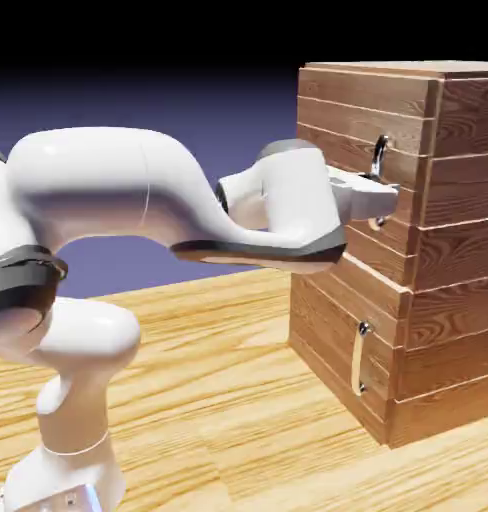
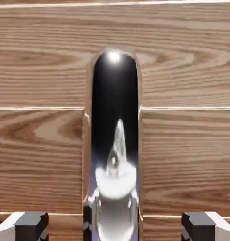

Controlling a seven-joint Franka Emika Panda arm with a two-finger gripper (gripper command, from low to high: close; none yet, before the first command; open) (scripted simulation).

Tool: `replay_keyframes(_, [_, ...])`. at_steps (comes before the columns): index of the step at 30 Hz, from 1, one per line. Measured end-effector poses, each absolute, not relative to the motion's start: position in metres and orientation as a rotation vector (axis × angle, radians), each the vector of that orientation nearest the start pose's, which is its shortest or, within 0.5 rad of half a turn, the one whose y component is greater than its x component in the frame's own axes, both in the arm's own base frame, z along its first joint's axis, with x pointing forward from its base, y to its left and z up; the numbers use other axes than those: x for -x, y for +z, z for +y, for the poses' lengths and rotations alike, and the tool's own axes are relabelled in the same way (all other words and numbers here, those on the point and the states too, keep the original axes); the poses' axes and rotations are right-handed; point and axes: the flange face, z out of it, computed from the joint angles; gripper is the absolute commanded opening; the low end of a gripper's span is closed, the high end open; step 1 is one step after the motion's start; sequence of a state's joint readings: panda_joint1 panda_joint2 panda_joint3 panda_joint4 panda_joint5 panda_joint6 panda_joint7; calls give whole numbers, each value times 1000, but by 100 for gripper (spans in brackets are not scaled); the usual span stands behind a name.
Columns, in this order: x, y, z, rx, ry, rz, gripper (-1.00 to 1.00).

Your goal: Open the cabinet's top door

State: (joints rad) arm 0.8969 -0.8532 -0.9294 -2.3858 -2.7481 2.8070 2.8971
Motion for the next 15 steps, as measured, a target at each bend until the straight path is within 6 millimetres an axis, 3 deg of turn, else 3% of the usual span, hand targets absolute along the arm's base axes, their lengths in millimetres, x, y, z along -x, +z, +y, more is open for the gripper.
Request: replay_keyframes(15, [-337, 532, -11, 1734, -1909, 963, -100])
